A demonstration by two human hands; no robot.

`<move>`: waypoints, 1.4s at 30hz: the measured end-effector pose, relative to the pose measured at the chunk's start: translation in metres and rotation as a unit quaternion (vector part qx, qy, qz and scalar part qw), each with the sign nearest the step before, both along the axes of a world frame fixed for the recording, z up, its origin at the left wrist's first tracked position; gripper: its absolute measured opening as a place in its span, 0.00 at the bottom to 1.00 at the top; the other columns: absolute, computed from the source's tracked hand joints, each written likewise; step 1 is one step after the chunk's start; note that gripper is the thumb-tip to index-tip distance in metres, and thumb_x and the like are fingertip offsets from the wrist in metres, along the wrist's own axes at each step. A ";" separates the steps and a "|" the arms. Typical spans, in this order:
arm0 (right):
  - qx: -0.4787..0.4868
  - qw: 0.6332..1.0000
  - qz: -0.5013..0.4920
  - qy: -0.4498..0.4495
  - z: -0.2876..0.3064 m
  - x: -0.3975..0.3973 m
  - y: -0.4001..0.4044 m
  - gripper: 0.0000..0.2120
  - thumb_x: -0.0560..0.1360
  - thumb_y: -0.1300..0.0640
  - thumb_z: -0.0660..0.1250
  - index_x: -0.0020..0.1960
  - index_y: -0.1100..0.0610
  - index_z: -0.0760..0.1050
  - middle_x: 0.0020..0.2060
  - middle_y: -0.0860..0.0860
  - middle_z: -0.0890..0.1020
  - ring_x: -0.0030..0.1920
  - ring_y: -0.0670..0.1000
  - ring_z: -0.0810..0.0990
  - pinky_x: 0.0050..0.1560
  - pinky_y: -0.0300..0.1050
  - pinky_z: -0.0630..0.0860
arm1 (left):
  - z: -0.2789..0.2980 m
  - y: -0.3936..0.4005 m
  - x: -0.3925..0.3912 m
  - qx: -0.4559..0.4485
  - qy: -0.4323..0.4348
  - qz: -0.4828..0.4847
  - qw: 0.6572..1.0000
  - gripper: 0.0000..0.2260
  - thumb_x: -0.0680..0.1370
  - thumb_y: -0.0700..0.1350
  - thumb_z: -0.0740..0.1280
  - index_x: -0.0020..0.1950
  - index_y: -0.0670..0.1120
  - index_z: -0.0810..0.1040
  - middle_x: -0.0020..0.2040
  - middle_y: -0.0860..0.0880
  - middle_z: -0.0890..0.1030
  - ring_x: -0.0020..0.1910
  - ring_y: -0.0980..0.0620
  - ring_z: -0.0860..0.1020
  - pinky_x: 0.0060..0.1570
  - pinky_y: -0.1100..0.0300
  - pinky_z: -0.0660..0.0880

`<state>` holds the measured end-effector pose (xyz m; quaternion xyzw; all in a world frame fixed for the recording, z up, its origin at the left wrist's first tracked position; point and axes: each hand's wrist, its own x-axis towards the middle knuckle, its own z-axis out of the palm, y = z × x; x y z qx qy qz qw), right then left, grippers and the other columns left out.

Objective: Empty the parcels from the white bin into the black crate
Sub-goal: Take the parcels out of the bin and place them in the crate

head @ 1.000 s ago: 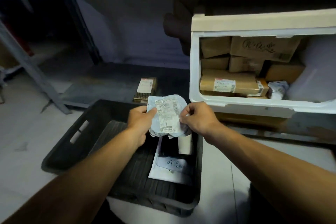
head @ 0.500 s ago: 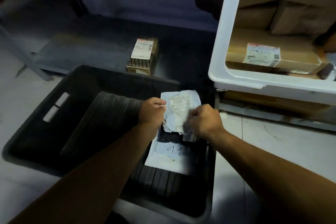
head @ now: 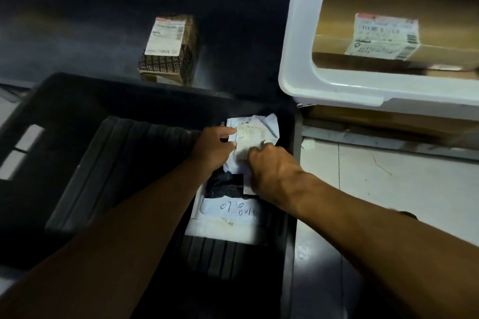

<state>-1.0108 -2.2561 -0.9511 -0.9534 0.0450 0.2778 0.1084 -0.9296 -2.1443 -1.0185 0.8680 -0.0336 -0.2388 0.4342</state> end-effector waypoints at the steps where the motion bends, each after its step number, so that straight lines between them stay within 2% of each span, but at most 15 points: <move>1: 0.001 1.000 0.012 -0.004 0.004 -0.002 -0.002 0.19 0.79 0.56 0.68 0.70 0.53 0.74 0.65 0.57 0.77 0.62 0.58 0.78 0.60 0.46 0.75 | 0.002 0.002 -0.001 0.010 -0.001 -0.008 1.000 0.17 0.78 0.32 0.68 0.67 0.40 0.78 0.66 0.43 0.79 0.57 0.55 0.76 0.51 0.70 0.70; 3: -0.006 0.999 0.033 -0.014 0.013 -0.009 -0.004 0.19 0.81 0.55 0.67 0.70 0.56 0.73 0.65 0.58 0.75 0.64 0.58 0.76 0.61 0.46 0.74 | 0.006 0.006 -0.003 0.025 0.001 -0.023 0.999 0.18 0.78 0.31 0.67 0.67 0.39 0.79 0.65 0.41 0.80 0.55 0.54 0.76 0.49 0.71 0.69; 8: -0.027 0.996 0.078 -0.023 0.027 -0.028 -0.006 0.24 0.81 0.50 0.65 0.73 0.59 0.68 0.68 0.61 0.70 0.68 0.60 0.69 0.66 0.49 0.69 | 0.020 0.007 -0.015 0.028 0.021 -0.036 0.999 0.22 0.78 0.32 0.68 0.71 0.41 0.75 0.69 0.40 0.76 0.67 0.45 0.75 0.61 0.59 0.72; 12: -0.047 0.993 0.090 -0.064 0.043 -0.044 -0.014 0.25 0.80 0.46 0.65 0.72 0.57 0.69 0.68 0.59 0.71 0.68 0.59 0.68 0.68 0.50 0.68 | 0.036 0.008 -0.027 0.008 0.013 -0.019 1.000 0.21 0.77 0.34 0.70 0.70 0.41 0.76 0.68 0.41 0.77 0.69 0.44 0.75 0.68 0.51 0.72; 16: -0.070 0.990 0.074 -0.095 0.068 -0.060 -0.028 0.27 0.79 0.43 0.64 0.73 0.55 0.67 0.68 0.57 0.71 0.69 0.59 0.68 0.66 0.51 0.69 | 0.069 0.013 -0.032 0.000 -0.010 -0.029 1.000 0.19 0.77 0.38 0.72 0.68 0.42 0.78 0.65 0.42 0.80 0.66 0.48 0.77 0.63 0.57 0.73; 20: -0.090 0.989 0.051 -0.109 0.094 -0.077 -0.039 0.24 0.79 0.44 0.63 0.72 0.54 0.68 0.67 0.56 0.71 0.69 0.59 0.67 0.65 0.52 0.70 | 0.109 0.015 -0.044 0.028 -0.067 -0.067 0.995 0.20 0.78 0.41 0.72 0.70 0.45 0.77 0.66 0.46 0.80 0.66 0.49 0.77 0.67 0.56 0.72; 23: -0.117 0.983 0.039 -0.138 0.113 -0.092 -0.048 0.23 0.79 0.45 0.63 0.71 0.53 0.68 0.67 0.56 0.71 0.69 0.59 0.68 0.66 0.53 0.71 | 0.136 0.016 -0.059 0.112 -0.158 -0.145 0.970 0.24 0.79 0.46 0.71 0.75 0.48 0.72 0.72 0.49 0.75 0.71 0.49 0.73 0.69 0.57 0.69; 27: -0.142 0.976 0.013 -0.163 0.142 -0.115 -0.062 0.26 0.80 0.44 0.64 0.75 0.51 0.64 0.71 0.55 0.69 0.71 0.58 0.67 0.70 0.54 0.69 | 0.168 0.016 -0.083 0.235 -0.258 -0.239 0.906 0.36 0.78 0.56 0.68 0.82 0.52 0.56 0.82 0.49 0.57 0.81 0.48 0.55 0.77 0.51 0.58; 29: -0.148 0.974 -0.005 -0.171 0.156 -0.127 -0.068 0.27 0.80 0.44 0.64 0.76 0.50 0.63 0.73 0.56 0.66 0.74 0.59 0.64 0.72 0.56 0.67 | 0.183 0.013 -0.093 0.254 -0.279 -0.252 0.891 0.38 0.78 0.58 0.67 0.83 0.52 0.52 0.83 0.48 0.52 0.82 0.47 0.50 0.79 0.49 0.55; 39: -0.157 0.968 -0.037 -0.193 0.203 -0.169 -0.089 0.30 0.80 0.43 0.64 0.78 0.50 0.60 0.76 0.57 0.63 0.76 0.60 0.61 0.74 0.58 0.65 | 0.244 -0.018 -0.136 0.251 -0.353 -0.291 0.853 0.35 0.80 0.58 0.65 0.82 0.50 0.54 0.83 0.48 0.54 0.81 0.48 0.52 0.78 0.49 0.55; 42: -0.170 0.964 -0.039 -0.199 0.210 -0.176 -0.101 0.31 0.80 0.42 0.64 0.79 0.50 0.59 0.75 0.57 0.64 0.74 0.60 0.63 0.73 0.59 0.67 | 0.260 -0.036 -0.146 0.223 -0.376 -0.304 0.847 0.33 0.79 0.56 0.67 0.81 0.51 0.58 0.80 0.49 0.62 0.79 0.48 0.60 0.74 0.51 0.62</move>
